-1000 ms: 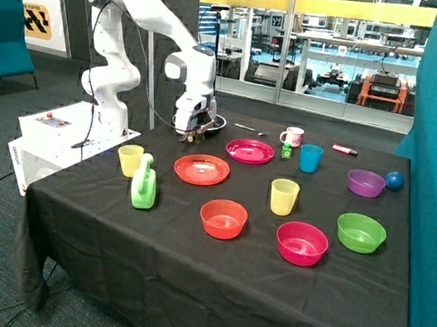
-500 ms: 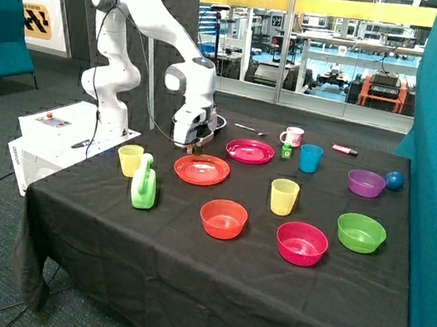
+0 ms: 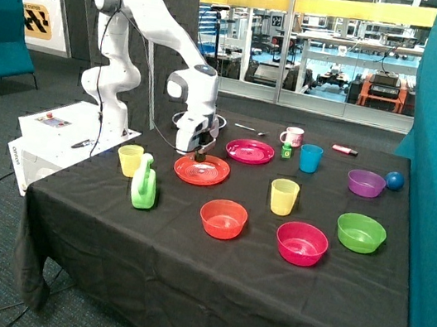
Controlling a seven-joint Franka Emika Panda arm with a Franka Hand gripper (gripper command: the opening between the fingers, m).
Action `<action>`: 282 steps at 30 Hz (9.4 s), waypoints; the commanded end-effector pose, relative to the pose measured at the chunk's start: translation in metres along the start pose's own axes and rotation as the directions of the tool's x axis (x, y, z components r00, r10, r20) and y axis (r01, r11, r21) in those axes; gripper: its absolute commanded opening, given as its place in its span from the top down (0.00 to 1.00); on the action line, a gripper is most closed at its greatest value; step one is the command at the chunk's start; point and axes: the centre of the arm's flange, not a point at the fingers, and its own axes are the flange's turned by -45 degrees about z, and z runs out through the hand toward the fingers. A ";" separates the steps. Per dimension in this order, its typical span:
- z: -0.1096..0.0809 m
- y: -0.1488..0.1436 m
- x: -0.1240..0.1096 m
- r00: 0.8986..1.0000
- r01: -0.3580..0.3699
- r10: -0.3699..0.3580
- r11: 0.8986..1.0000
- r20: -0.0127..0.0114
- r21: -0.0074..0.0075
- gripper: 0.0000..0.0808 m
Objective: Serve the vegetables in different plates
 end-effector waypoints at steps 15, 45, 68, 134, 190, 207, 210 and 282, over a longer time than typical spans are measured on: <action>0.010 0.001 -0.003 1.000 0.021 -0.021 1.000 -0.002 0.002 0.01; -0.026 -0.015 -0.011 0.992 0.128 -0.128 0.992 -0.002 0.001 0.00; -0.051 -0.106 -0.059 0.944 0.330 -0.330 0.944 -0.002 0.001 0.00; -0.043 -0.292 -0.163 0.966 0.258 -0.258 0.966 -0.002 0.001 0.23; 0.024 -0.294 -0.163 0.973 0.230 -0.230 0.973 -0.002 0.001 0.21; 0.030 -0.294 -0.160 0.973 0.231 -0.231 0.973 -0.002 0.001 0.24; 0.032 -0.293 -0.161 0.973 0.230 -0.230 0.973 -0.002 0.001 0.24; -0.008 -0.296 -0.155 0.959 0.285 -0.285 0.959 -0.002 0.001 1.00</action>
